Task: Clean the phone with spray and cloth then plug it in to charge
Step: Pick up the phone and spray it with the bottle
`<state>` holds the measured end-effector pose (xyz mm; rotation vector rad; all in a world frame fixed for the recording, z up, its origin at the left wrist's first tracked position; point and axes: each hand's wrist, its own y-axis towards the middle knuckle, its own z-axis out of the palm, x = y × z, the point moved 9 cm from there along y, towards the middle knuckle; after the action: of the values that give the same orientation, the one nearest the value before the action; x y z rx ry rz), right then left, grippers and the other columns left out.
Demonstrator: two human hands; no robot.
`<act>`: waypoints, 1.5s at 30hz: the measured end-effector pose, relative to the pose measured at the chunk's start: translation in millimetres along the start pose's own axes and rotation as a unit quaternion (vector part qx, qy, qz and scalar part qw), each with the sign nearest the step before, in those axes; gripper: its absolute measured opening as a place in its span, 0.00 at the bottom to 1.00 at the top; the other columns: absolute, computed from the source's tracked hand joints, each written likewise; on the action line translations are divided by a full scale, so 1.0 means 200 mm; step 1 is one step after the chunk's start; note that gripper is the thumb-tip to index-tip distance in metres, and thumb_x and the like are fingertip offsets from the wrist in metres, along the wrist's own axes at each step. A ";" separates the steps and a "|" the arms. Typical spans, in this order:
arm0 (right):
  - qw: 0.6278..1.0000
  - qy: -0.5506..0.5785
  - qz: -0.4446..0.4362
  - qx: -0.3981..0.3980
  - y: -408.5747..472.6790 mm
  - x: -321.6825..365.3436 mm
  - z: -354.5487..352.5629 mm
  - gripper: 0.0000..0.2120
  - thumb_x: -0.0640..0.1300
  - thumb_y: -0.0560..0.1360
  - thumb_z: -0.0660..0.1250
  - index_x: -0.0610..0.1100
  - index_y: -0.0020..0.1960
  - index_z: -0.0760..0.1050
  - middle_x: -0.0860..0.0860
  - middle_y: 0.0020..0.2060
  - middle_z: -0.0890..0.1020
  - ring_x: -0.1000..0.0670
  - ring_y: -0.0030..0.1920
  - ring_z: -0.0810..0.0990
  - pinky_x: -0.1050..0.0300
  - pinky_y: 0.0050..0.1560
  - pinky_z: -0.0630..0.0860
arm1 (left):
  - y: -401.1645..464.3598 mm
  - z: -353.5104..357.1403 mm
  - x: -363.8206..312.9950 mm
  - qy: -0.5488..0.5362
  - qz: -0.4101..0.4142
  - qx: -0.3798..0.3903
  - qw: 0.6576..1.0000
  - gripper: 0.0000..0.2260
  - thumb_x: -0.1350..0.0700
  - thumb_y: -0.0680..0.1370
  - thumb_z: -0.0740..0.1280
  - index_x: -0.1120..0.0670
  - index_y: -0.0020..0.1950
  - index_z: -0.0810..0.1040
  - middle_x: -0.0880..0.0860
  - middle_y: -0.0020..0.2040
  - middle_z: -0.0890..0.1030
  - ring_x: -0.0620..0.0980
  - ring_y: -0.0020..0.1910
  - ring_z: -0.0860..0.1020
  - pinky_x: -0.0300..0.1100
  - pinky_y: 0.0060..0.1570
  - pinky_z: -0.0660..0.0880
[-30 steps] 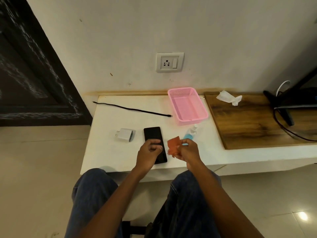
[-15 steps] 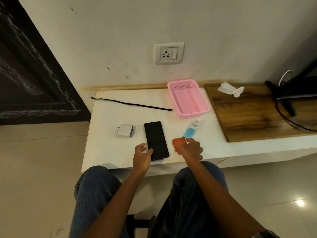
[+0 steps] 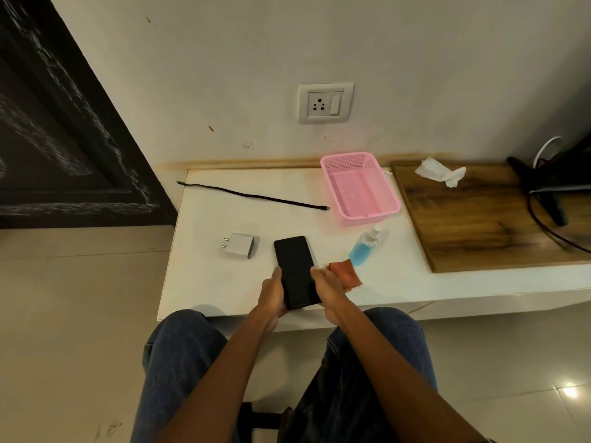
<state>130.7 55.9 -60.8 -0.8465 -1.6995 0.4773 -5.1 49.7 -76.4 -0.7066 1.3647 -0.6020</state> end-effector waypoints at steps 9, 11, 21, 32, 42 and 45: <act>0.983 0.174 0.037 0.036 -0.08 -0.06 0.09 0.25 0.55 0.82 0.47 0.39 0.69 0.64 0.40 0.65 0.72 0.44 0.62 0.73 0.46 0.65 0.71 | -0.05 0.04 0.07 -0.024 -0.009 -0.039 0.999 0.34 0.33 0.78 0.42 0.56 0.74 0.59 0.59 0.63 0.74 0.57 0.57 0.76 0.50 0.53 0.77; 0.983 0.182 0.004 0.013 -0.09 -0.03 0.07 0.23 0.56 0.81 0.47 0.41 0.65 0.67 0.42 0.62 0.74 0.45 0.59 0.74 0.48 0.62 0.73 | -0.07 0.03 0.06 -0.025 0.014 -0.042 0.999 0.34 0.33 0.78 0.41 0.55 0.74 0.57 0.57 0.61 0.74 0.54 0.53 0.76 0.47 0.49 0.77; 0.962 0.267 -0.055 0.016 -0.22 0.09 -0.01 0.20 0.62 0.77 0.52 0.50 0.49 0.75 0.45 0.51 0.81 0.48 0.49 0.81 0.56 0.41 0.80 | -0.20 0.11 -0.08 -0.279 0.005 0.099 0.955 0.36 0.27 0.73 0.44 0.50 0.63 0.76 0.59 0.55 0.83 0.59 0.54 0.81 0.53 0.51 0.78; 0.954 0.072 -0.199 -0.213 -0.24 0.23 -0.60 0.15 0.40 0.74 0.68 0.45 0.59 0.70 0.46 0.57 0.75 0.52 0.54 0.76 0.60 0.49 0.76 | -0.22 0.19 -0.20 -0.313 0.027 0.222 0.923 0.31 0.33 0.78 0.48 0.52 0.64 0.78 0.57 0.55 0.84 0.56 0.53 0.82 0.50 0.46 0.80; 0.968 -0.020 -0.206 -0.143 0.08 0.31 -0.53 0.27 0.41 0.71 0.72 0.40 0.66 0.64 0.42 0.62 0.72 0.43 0.61 0.73 0.53 0.60 0.72 | -0.23 0.15 -0.16 -0.341 0.027 0.226 0.912 0.30 0.33 0.78 0.51 0.52 0.63 0.79 0.58 0.57 0.83 0.58 0.56 0.81 0.56 0.49 0.79; 0.962 -0.021 -0.227 -0.151 0.03 0.33 -0.54 0.22 0.41 0.74 0.69 0.40 0.65 0.67 0.42 0.62 0.74 0.43 0.61 0.74 0.52 0.63 0.70 | -0.26 0.12 -0.17 -0.333 0.027 0.225 0.915 0.31 0.32 0.77 0.50 0.52 0.63 0.79 0.60 0.59 0.82 0.59 0.55 0.81 0.55 0.47 0.80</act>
<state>226.0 97.8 10.5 -0.6284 -1.9638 -0.0805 16.4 44.2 -13.5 -0.4304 0.5760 -0.5351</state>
